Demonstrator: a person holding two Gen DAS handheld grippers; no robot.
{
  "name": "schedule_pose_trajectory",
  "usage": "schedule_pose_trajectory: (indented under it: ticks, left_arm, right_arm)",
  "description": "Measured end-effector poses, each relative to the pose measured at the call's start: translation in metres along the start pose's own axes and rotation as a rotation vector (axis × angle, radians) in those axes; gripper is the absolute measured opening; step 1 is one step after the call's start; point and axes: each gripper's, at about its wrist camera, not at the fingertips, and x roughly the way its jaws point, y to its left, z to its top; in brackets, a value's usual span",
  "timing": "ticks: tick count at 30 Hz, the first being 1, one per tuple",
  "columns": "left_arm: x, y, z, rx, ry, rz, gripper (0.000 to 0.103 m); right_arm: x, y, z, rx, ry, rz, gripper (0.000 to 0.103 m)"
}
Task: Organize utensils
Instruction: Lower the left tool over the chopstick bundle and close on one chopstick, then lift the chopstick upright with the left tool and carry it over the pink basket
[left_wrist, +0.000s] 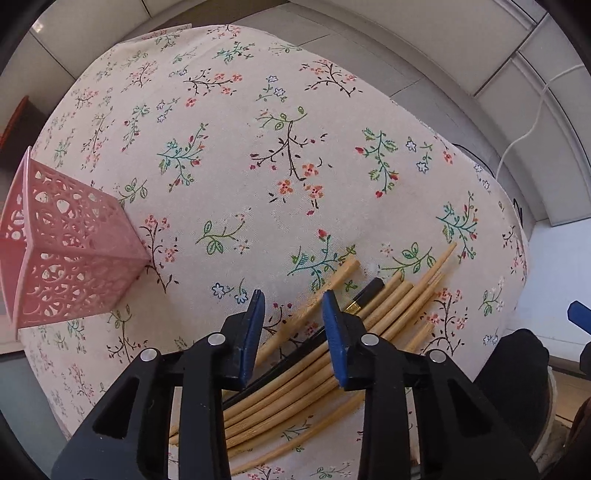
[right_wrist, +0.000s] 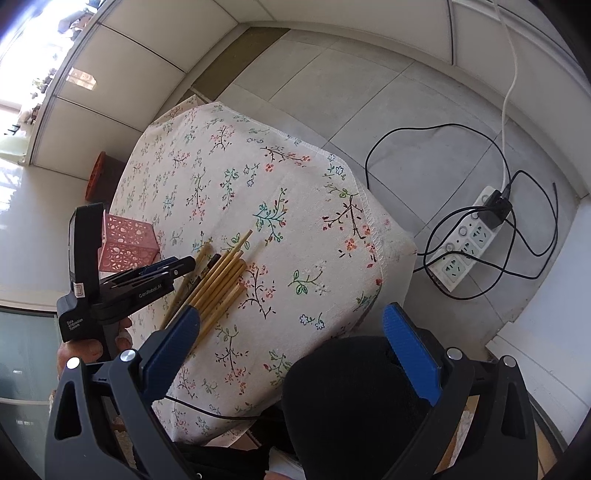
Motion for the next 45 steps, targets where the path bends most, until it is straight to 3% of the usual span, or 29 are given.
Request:
schedule_pose_trajectory:
  ticks: [5,7,11,13,17,23,26,31,37,45]
  left_arm:
    - [0.015,-0.012,0.002,0.048,0.011,0.022,0.032]
    - [0.013,-0.013,0.004,0.063,0.014,0.016,0.020]
    - [0.011,-0.018,0.003,0.078,-0.035,0.028,0.014]
    - [0.002,-0.013,-0.001,0.104,-0.097,0.075,0.010]
    - [-0.031,0.003,-0.017,0.097,-0.228,0.053,0.008]
    - [-0.107,0.014,-0.085,0.085,-0.454,0.030,0.007]
    - [-0.142,0.025,-0.123,0.038,-0.573,-0.001,0.007]
    - [-0.179,0.038,-0.182,-0.048,-0.725,-0.031,0.006]
    - [-0.201,0.050,-0.206,-0.114,-0.866,-0.094,0.006]
    - [-0.210,0.061,-0.213,-0.143,-0.944,-0.144,0.006]
  right_arm:
    - [0.001,0.004,-0.003,-0.014,0.002,-0.006,0.096]
    - [0.000,0.003,-0.003,-0.005,-0.007,-0.014,0.096]
    - [0.002,0.004,-0.002,0.012,-0.019,-0.039,0.096]
    - [0.008,0.008,-0.003,0.019,-0.012,-0.052,0.096]
    - [0.029,0.019,-0.007,0.072,0.027,-0.053,0.095]
    - [0.077,0.036,-0.016,0.203,0.141,-0.070,0.067]
    - [0.088,0.050,-0.019,0.216,0.115,-0.104,0.057]
    - [0.104,0.067,-0.024,0.233,0.095,-0.153,0.051]
    - [0.106,0.086,-0.022,0.174,0.024,-0.240,0.047]
    - [0.115,0.095,-0.019,0.191,-0.011,-0.310,0.042]
